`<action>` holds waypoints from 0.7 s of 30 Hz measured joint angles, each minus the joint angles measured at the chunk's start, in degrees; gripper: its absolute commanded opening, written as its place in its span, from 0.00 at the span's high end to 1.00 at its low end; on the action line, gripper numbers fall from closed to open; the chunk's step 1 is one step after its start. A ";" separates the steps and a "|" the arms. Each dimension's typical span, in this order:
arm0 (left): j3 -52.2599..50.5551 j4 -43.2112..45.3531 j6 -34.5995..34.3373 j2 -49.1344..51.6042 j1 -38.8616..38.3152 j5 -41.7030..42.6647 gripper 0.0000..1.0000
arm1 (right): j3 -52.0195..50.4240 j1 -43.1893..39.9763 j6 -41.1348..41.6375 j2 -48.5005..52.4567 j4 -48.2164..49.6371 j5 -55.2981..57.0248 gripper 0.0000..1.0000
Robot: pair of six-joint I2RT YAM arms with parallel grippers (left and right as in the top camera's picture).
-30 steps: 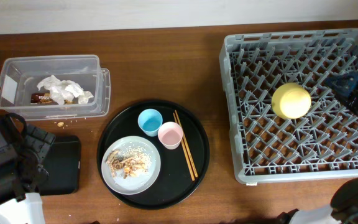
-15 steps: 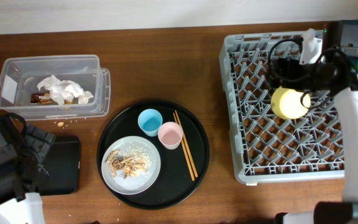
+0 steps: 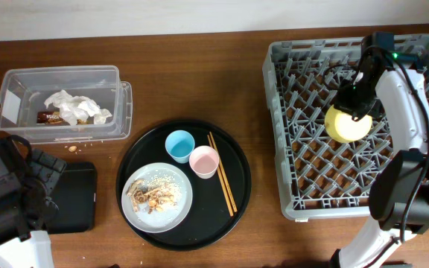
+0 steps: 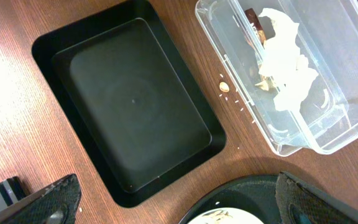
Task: Sort waste into correct bins and load items into the dishwasher rack
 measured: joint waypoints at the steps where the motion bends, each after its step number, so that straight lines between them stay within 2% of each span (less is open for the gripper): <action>1: 0.00 0.00 0.00 0.00 0.00 0.00 0.01 | 0.00 0.00 0.20 0.02 -0.24 0.81 0.96; 7: 0.00 0.00 0.00 0.00 0.00 0.00 0.01 | 0.00 0.00 1.09 0.02 0.81 4.37 0.96; 17: 0.00 -0.02 0.00 0.00 0.00 0.00 0.01 | 0.00 0.00 1.25 3.02 4.20 2.73 0.96; 21: 0.00 0.00 0.00 0.00 0.00 0.00 0.01 | 1.49 0.00 1.18 2.75 1.03 0.74 0.96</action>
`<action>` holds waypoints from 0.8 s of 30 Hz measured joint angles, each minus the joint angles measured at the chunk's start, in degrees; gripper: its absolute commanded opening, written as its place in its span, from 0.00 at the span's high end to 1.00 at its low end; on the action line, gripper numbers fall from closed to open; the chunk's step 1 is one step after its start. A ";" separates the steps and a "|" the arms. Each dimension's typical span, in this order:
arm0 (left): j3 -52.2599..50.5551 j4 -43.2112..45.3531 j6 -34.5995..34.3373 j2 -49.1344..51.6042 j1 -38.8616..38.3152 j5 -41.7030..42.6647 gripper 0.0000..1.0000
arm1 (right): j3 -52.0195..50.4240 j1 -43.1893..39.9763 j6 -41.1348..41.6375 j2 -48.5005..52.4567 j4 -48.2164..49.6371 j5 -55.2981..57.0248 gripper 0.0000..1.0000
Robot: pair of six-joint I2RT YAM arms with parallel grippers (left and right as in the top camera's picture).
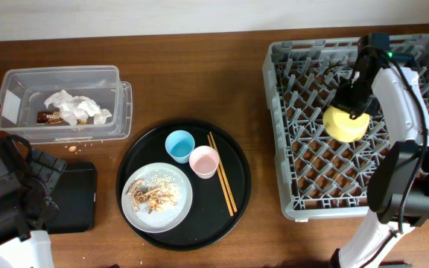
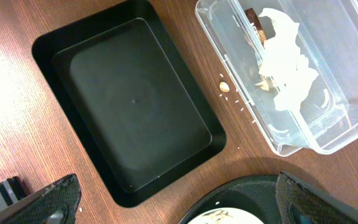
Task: Sort waste into correct bins and load items into the dishwasher rack
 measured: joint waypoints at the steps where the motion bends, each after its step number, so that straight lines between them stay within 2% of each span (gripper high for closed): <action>1: 0.00 0.00 0.00 0.00 0.00 0.00 0.01 | 0.46 0.00 -0.02 -0.79 -1.22 -0.90 0.96; 4: 0.00 0.00 0.00 0.00 0.00 0.00 0.01 | 0.63 0.02 -0.72 -7.39 -3.76 -6.10 0.95; 5: 0.00 -0.02 0.00 0.00 0.00 0.00 0.01 | 0.90 0.02 -2.21 -10.67 -4.92 -9.46 0.89; 6: 0.00 -0.02 0.00 0.00 0.00 0.00 0.01 | 1.07 0.00 -3.98 -13.68 -5.75 -12.90 0.76; 7: 0.00 -0.02 0.00 0.00 0.00 0.00 0.01 | 1.51 0.02 -6.45 -17.11 -6.82 -17.07 0.36; 8: 0.00 0.02 0.00 0.00 0.00 0.00 0.01 | 1.77 0.07 -8.35 -19.34 -7.56 -20.44 0.11; 9: 0.00 0.00 0.00 0.00 0.00 0.00 0.01 | 2.19 0.24 -11.13 -22.21 -8.70 -25.51 0.01; 11: 0.00 0.00 0.00 0.00 0.00 0.00 0.01 | 2.71 1.53 -15.80 -25.97 -11.17 -33.66 0.01; 14: 0.00 -0.02 0.00 0.00 0.00 0.00 0.01 | 2.82 6.67 -19.52 -26.34 -15.34 -41.62 0.02; 16: 0.00 -0.02 0.00 0.00 0.00 0.00 0.01 | 2.82 12.07 -20.61 -25.29 -15.28 -43.56 0.22; 19: -0.02 0.00 0.00 0.00 0.00 0.00 0.01 | 2.82 21.90 -21.07 -22.80 -14.01 -40.33 0.26; 24: -0.02 -0.02 0.00 0.00 0.00 0.00 0.01 | 2.80 37.83 -15.30 -15.39 -11.89 -24.87 0.25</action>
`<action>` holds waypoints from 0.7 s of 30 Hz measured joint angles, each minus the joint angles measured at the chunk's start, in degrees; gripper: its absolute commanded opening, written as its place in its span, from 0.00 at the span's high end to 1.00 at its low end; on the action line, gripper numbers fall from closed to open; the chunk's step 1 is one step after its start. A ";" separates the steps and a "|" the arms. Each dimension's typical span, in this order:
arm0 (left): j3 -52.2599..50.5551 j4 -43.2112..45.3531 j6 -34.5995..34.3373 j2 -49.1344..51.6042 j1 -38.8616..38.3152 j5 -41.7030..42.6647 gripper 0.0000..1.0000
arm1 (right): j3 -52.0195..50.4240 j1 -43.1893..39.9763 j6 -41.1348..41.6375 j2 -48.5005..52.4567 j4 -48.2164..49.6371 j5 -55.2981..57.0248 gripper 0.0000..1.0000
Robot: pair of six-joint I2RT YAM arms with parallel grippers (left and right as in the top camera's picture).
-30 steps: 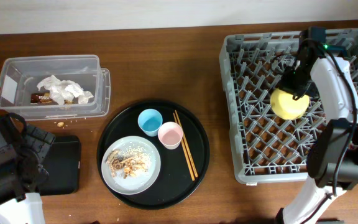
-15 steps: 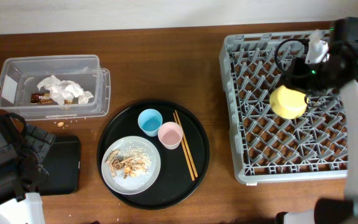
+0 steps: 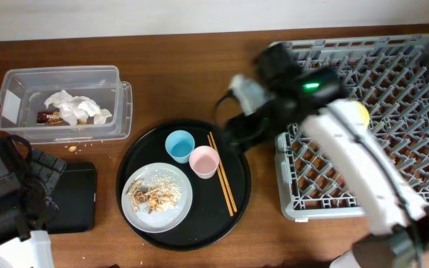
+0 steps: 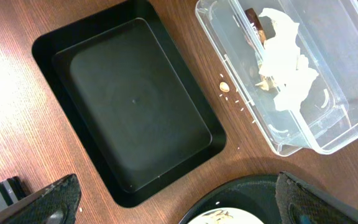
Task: Sort waste into correct bins and load items into the dishwasher rack
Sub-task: 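Move the right gripper back to the tray and grasp the pink cup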
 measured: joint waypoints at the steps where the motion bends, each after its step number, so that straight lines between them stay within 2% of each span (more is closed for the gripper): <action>1: 0.00 0.02 0.00 0.00 0.00 0.00 0.01 | 0.00 2.99 0.66 1.99 0.59 2.54 0.26; 6: 0.00 0.02 0.00 0.00 0.00 0.00 0.01 | 0.00 13.25 6.45 11.82 4.26 12.59 0.26; 13: 0.00 0.00 0.00 0.00 0.00 0.00 0.01 | 0.00 19.45 7.39 17.07 8.63 17.53 0.45; 21: 0.00 0.02 0.00 0.00 0.00 0.00 0.01 | 0.00 22.99 7.43 20.74 11.41 22.62 0.54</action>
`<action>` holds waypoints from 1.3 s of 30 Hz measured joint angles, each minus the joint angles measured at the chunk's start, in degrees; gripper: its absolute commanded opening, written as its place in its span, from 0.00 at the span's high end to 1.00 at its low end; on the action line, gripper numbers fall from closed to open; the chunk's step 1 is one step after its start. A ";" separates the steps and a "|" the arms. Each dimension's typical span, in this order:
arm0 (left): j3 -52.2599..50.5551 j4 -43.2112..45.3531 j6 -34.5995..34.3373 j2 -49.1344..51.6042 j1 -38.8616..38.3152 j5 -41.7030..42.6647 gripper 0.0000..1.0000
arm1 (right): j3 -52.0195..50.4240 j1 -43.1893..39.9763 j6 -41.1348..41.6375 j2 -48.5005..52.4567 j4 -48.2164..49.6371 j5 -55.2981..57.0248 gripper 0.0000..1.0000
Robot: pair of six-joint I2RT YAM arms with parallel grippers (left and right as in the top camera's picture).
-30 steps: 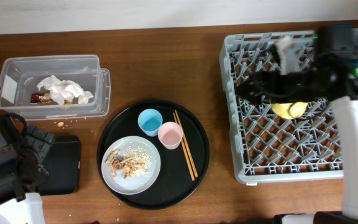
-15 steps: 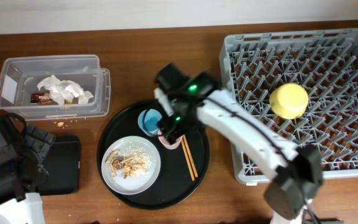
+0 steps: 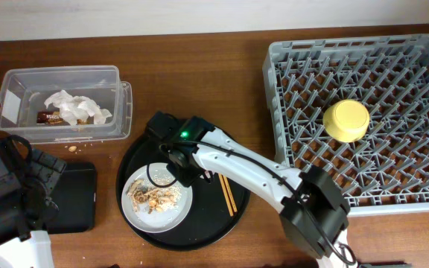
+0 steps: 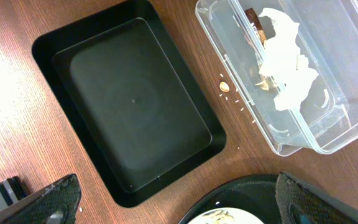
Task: Sort waste into correct bins and load items into the dishwasher rack
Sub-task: 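Move the right gripper back to the tray and grasp the pink cup, then carry the pink cup right and set it upside down in the rack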
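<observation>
A yellow bowl (image 3: 346, 119) lies upside down in the grey dishwasher rack (image 3: 393, 67). My right arm reaches across the round black tray (image 3: 234, 160), and my right gripper (image 3: 173, 160) is down where the cups stand. The arm hides its jaws and the cups. In front of it sits a white plate (image 3: 130, 210) with food scraps (image 3: 152, 197). Only the near ends of the chopsticks (image 3: 229, 198) show past the arm. My left gripper (image 4: 179, 208) hangs open and holds nothing, above the black bin (image 4: 135, 106).
A clear plastic bin (image 3: 121, 100) at the back left holds crumpled tissue (image 3: 73, 108) and a wrapper. Crumbs (image 4: 224, 85) lie on the wood between the two bins. The rack fills the table's right side.
My right arm was over the tray's right edge beside the rack. Now its gripper is low over the cups on the tray and hides them. The left arm has not moved.
My right gripper was at the yellow bowl inside the rack at the two oldest moments. Then the bowl lay alone in the rack and the arm was between rack and tray. Now the gripper is over the cups.
</observation>
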 measured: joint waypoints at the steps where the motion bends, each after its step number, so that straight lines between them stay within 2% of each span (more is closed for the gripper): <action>1: 0.00 -0.02 0.00 0.00 0.00 0.00 0.01 | 0.00 0.00 0.04 0.57 0.02 0.22 0.55; 4: 0.00 0.00 0.00 0.00 0.00 0.00 0.01 | 0.00 0.00 0.02 1.68 0.00 0.63 0.56; 7: 0.00 0.00 0.00 0.00 0.00 0.00 0.01 | 0.00 0.00 0.02 1.77 -0.17 1.16 0.64; 12: 0.00 -0.02 0.00 0.00 0.00 0.00 0.01 | -0.94 0.00 0.09 1.77 -0.07 1.90 0.64; 17: 0.00 0.00 0.00 0.00 0.00 0.00 0.01 | -2.51 0.00 0.24 1.77 -0.20 1.97 0.73; 21: 0.00 -0.02 0.00 0.00 0.00 0.00 0.01 | -2.49 0.00 0.24 1.77 -2.14 2.54 0.92; 24: 0.00 0.00 0.00 0.00 0.00 0.00 0.01 | -1.25 0.00 0.11 1.77 -6.32 3.30 0.96; 30: 0.00 -0.02 0.00 0.00 0.00 0.00 0.01 | 5.68 0.00 0.20 1.75 -12.76 5.79 0.96; 34: 0.00 0.00 0.00 0.00 0.00 0.00 0.01 | 15.34 -0.63 0.17 1.42 -22.14 9.35 0.96; 37: 0.00 0.00 0.00 0.00 0.00 0.00 0.01 | 24.74 -4.81 0.68 0.98 -27.76 11.19 0.96; 39: 0.00 -0.02 0.00 0.00 0.00 0.00 0.01 | 30.27 -11.58 1.90 0.39 -30.95 11.41 0.96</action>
